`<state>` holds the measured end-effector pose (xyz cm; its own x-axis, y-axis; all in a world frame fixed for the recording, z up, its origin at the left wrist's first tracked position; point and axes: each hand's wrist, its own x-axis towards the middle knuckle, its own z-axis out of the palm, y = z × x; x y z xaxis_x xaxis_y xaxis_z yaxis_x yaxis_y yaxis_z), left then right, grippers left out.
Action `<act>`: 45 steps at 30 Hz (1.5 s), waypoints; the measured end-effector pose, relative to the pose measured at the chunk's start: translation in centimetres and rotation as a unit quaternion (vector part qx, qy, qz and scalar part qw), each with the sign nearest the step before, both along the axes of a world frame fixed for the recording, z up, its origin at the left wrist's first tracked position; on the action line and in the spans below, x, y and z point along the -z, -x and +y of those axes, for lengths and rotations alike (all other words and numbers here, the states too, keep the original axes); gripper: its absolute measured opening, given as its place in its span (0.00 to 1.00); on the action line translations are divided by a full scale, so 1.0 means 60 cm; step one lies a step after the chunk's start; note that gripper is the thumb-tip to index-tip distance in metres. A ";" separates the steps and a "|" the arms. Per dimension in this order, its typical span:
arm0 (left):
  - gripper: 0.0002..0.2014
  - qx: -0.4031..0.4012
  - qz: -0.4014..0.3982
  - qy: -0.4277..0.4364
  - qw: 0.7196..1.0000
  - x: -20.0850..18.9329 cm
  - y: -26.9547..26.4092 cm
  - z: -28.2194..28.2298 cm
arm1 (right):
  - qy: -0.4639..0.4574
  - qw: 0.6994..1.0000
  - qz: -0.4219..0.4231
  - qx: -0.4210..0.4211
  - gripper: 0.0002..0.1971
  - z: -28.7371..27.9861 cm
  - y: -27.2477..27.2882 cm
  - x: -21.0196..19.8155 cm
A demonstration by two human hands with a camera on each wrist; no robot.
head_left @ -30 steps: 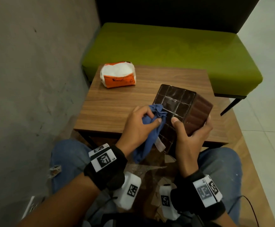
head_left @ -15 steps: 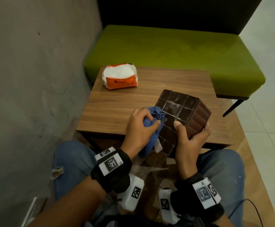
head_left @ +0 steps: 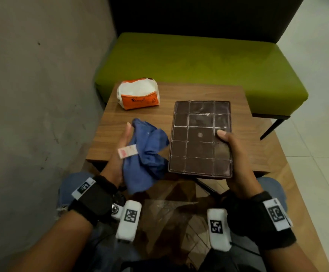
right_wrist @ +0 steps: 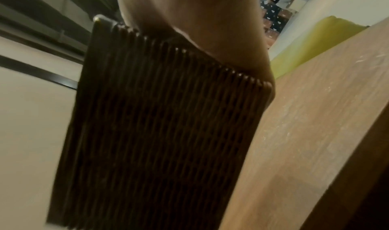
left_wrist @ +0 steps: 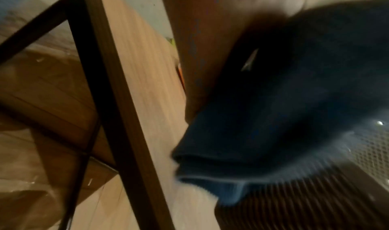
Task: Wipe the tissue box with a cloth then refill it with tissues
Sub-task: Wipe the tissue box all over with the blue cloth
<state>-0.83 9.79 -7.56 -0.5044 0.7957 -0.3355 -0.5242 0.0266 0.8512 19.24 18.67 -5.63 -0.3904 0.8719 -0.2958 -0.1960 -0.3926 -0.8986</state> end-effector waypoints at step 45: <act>0.22 0.166 0.586 -0.095 0.787 -0.010 -0.027 0.018 | -0.054 0.979 -0.054 0.188 0.43 -0.044 0.035 0.040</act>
